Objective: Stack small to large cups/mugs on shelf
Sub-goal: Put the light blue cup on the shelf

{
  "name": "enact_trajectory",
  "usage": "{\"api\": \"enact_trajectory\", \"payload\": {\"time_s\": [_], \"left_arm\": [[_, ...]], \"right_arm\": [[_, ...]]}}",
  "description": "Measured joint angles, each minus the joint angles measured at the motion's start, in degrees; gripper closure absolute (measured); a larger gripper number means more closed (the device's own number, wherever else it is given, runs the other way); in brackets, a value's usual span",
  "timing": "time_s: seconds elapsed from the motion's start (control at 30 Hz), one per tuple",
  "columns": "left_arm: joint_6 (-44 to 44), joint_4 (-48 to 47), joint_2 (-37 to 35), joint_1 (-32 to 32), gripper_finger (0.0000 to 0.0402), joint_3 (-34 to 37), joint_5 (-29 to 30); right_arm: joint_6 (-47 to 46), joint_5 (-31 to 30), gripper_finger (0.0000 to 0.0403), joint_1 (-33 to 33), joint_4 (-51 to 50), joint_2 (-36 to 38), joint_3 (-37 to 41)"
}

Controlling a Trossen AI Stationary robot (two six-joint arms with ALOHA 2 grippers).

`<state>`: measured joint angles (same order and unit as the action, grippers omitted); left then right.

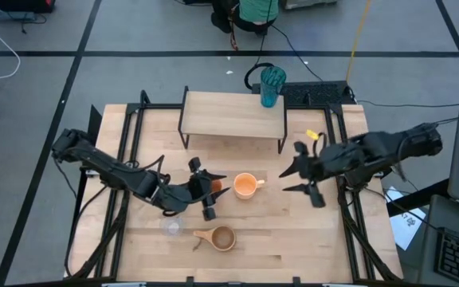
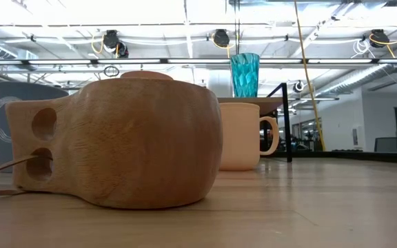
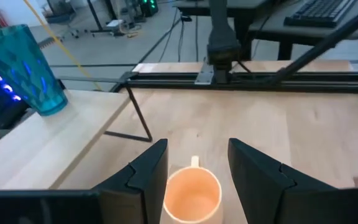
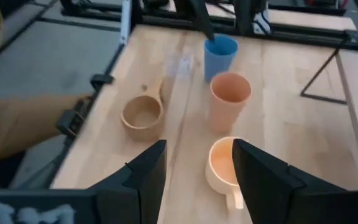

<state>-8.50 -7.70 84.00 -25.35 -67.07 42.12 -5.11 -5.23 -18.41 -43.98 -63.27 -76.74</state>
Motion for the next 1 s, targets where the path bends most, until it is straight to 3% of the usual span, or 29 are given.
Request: {"api": "enact_trajectory", "payload": {"time_s": [0.2, 0.5, 1.0], "left_arm": [[-0.4, -2.8, -0.7, -1.6, 0.0231, 0.0, -0.1], [-3.1, -5.9, -0.6, -3.2, 0.0231, 0.0, -0.2], [-11.8, -11.8, -0.6, -3.3, 0.0231, 0.0, -0.9]], "right_arm": [[0.1, -3.6, 0.0229, -1.0, 10.1, 0.3, 12.9], [-0.1, -4.0, 0.0229, -2.4, 28.6, 0.7, 29.2], [-1.7, -3.9, 0.0229, -3.5, 34.1, 1.1, 38.5]]}}
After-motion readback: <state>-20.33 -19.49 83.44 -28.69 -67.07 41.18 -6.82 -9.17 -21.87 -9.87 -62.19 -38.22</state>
